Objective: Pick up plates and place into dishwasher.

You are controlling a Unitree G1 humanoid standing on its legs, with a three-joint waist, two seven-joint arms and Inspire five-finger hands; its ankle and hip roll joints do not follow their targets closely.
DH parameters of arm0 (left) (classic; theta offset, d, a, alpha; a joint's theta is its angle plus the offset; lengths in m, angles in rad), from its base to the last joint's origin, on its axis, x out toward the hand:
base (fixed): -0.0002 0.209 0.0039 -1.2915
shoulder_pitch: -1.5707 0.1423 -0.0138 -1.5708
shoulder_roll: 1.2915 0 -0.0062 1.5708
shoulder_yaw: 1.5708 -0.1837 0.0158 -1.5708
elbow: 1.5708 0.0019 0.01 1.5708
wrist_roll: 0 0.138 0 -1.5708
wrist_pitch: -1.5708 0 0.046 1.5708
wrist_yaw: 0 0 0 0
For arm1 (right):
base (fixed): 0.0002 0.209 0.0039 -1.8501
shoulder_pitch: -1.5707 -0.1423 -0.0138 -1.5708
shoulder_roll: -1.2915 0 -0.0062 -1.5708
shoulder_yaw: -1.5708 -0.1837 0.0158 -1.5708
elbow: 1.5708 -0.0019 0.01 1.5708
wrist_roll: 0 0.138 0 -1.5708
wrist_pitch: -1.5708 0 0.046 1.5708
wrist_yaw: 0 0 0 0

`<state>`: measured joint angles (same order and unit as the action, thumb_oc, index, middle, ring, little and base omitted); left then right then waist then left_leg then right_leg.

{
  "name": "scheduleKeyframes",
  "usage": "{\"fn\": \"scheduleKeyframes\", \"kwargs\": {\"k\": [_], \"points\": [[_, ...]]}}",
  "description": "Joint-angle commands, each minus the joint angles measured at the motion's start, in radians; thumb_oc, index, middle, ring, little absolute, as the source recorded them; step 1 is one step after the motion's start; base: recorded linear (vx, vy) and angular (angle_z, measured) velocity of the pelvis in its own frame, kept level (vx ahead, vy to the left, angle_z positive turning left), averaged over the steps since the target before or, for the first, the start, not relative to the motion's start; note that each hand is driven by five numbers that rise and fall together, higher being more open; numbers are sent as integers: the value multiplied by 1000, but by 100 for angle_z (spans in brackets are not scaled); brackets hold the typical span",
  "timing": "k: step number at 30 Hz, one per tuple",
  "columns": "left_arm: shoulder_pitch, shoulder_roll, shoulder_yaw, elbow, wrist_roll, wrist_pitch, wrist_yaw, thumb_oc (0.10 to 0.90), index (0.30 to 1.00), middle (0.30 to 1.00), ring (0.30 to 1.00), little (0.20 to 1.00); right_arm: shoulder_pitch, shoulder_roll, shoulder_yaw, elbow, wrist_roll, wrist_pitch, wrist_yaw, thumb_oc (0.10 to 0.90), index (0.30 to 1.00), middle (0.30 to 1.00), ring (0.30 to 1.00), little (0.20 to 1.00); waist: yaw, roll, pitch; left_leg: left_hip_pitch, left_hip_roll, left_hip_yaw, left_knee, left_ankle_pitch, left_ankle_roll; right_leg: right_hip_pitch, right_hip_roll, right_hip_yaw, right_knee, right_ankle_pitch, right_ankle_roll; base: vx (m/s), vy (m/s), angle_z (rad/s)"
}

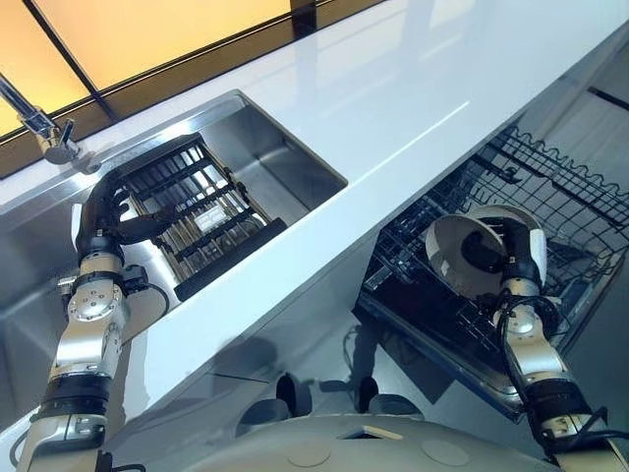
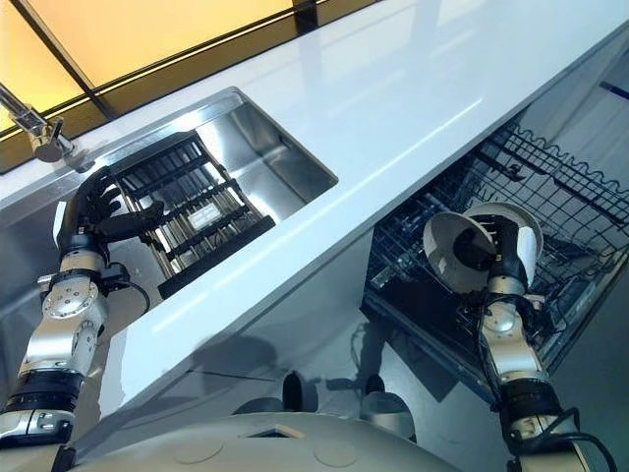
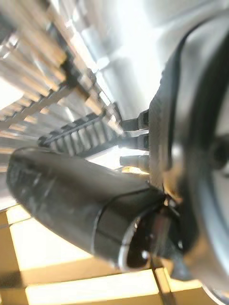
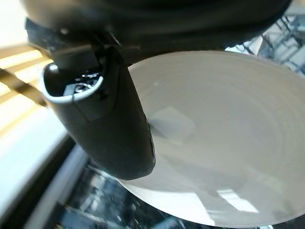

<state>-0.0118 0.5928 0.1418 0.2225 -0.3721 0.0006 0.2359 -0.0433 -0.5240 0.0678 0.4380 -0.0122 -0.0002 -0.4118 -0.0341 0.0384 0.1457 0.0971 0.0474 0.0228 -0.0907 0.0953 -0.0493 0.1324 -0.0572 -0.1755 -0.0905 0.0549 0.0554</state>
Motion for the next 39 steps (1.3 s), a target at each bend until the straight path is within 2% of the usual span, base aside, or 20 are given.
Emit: {"fn": "scheduleKeyframes", "kwargs": {"k": [1,3,6,7,8,10,12,13,14,16,19,22,24,26,32,39], "points": [[-104,49,-20,-24,1,-64,5,800,900,900,900,900,-148,-74,28,-31,-40,25,0,100,300,300,300,200,22,18,-47,-43,-14,51,53,-76,-3,-54,47,-4,190,-180,0,28,-16,9],[-116,47,-38,-26,1,-56,1,800,900,900,900,900,-179,-70,67,31,-35,74,27,100,300,300,300,200,35,18,-44,-45,-14,42,52,-74,-6,-49,49,-8,187,-180,-4,22,-12,15],[-128,49,-53,-34,0,-42,2,800,900,900,900,900,-203,-66,100,69,-20,97,28,100,300,300,300,200,43,17,-39,-46,-13,34,53,-72,-8,-45,50,-12,184,-179,-8,10,-10,23],[-134,51,-60,-41,-4,-33,3,800,900,900,900,900,-216,-62,114,82,-12,110,26,133,328,328,328,233,48,17,-38,-47,-12,30,54,-72,-9,-43,50,-13,183,-179,-9,10,-18,12],[-141,49,-67,-42,-2,-27,-1,800,900,900,900,900,-234,-53,131,88,14,118,22,800,900,900,900,900,54,17,-35,-47,-13,25,54,-70,-9,-40,52,-13,181,-177,-11,8,-18,15],[-139,51,-72,-50,-6,-23,-3,800,900,900,900,900,-242,-42,140,65,37,108,0,800,900,900,900,900,57,18,-30,-48,-13,19,54,-69,-10,-39,53,-12,180,-176,-13,1,-8,18],[-139,47,-73,-43,-6,-31,-8,800,900,900,900,900,-253,-27,141,17,72,41,-47,800,900,900,900,900,57,20,-26,-46,-13,15,54,-67,-9,-39,55,-10,181,-173,-14,0,-3,12],[-139,47,-73,-43,-7,-31,-8,800,900,900,900,900,-252,-26,141,17,72,40,-48,800,900,900,900,900,57,19,-26,-46,-13,15,54,-67,-9,-38,55,-10,181,-173,-14,-4,8,4],[-134,32,-71,-35,2,-44,-9,800,900,900,900,900,-254,8,130,-79,64,-19,-99,800,900,900,900,900,53,23,-22,-46,-14,16,52,-68,-6,-41,57,-3,182,-172,-15,0,0,0],[-125,17,-65,-22,9,-62,-13,800,900,900,900,900,-239,35,110,-158,74,-100,-123,800,900,900,900,900,46,25,-19,-46,-14,21,52,-70,-4,-46,56,2,184,-172,-12,-10,16,0],[-108,2,-44,-21,16,-69,-21,800,900,900,900,900,-194,59,66,-253,90,-189,-124,800,900,900,900,900,31,26,-20,-43,-15,33,51,-75,0,-52,54,10,188,-175,-8,-18,29,2],[-102,-3,-30,-21,16,-67,-21,800,900,900,900,900,-166,65,21,-319,106,-215,-112,800,900,900,900,900,15,25,-21,-40,-15,44,50,-79,2,-56,53,16,189,-176,-4,-5,8,1],[-93,-4,-11,-17,14,-67,-29,800,900,900,900,900,-129,54,-29,-362,72,-240,-113,800,900,900,900,900,-1,23,-26,-38,-16,57,50,-83,4,-58,52,21,189,-177,0,0,0,0],[-86,-3,-2,-15,16,-67,-35,800,900,900,900,900,-108,43,-52,-381,57,-238,-105,800,900,900,900,900,-7,23,-28,-36,-16,63,50,-85,5,-61,51,23,191,-178,1,-10,11,-5],[-27,-3,63,-42,12,-60,-56,800,900,900,900,900,29,33,-166,-456,119,-220,-49,800,900,900,900,900,-51,19,-32,-23,-15,98,46,-91,13,-73,49,36,202,-179,9,-23,-6,-12],[-16,2,84,-17,-3,-78,-60,800,900,900,900,900,98,79,-254,-454,196,-270,-147,800,900,900,900,900,-102,23,-22,-11,-16,143,43,-97,17,-92,43,44,211,-171,23,-31,-15,-19]]}}
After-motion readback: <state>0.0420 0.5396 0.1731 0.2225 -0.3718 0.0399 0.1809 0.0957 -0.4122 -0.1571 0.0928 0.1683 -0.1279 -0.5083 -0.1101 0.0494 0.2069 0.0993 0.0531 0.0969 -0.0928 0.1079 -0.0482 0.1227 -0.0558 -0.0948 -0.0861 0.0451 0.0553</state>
